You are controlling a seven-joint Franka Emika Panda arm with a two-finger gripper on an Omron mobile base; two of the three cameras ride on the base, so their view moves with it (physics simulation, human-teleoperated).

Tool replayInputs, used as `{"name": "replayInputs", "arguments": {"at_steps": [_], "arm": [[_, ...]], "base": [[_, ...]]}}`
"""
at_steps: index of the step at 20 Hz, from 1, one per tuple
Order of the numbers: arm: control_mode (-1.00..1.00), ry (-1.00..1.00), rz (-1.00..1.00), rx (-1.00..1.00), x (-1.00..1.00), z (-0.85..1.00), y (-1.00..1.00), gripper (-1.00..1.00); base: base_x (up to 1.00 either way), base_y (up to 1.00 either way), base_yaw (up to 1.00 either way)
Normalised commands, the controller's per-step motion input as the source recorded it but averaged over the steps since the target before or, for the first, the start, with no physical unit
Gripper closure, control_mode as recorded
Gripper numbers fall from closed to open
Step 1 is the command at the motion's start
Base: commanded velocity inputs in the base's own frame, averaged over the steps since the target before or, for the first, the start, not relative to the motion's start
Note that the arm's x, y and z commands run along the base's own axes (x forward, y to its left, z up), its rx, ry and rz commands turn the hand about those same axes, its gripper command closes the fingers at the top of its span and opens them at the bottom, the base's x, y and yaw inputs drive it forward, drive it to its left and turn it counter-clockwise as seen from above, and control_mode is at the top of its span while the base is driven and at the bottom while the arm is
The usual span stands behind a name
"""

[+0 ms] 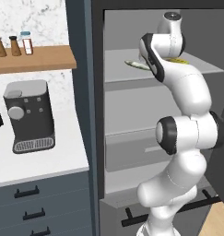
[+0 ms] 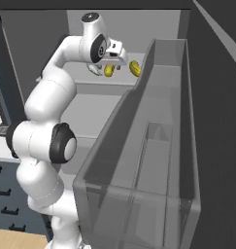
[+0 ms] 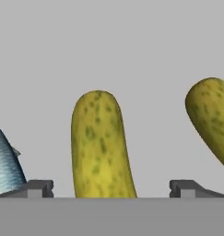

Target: Place one cucumber and one fish in each tupperware on the nearby counter, to pack two identical lunches.

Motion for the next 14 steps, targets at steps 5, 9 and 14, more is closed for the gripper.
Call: {"name": "replayInputs", "arguments": {"at_steps": [5,9,14], "arm": [[-1.00,0.10,0.01,0.00,0.00,-0.31,0.00,1.00],[-1.00,0.10,0.01,0.00,0.00,-0.46,0.00,1.00],[-1.00,0.02,0.01,0.01,0.00,-0.22,0.00,1.00]], "base": [[0.00,0.00,0.00],[0.00,0.00,0.00],[0.00,0.00,0.00]]}}
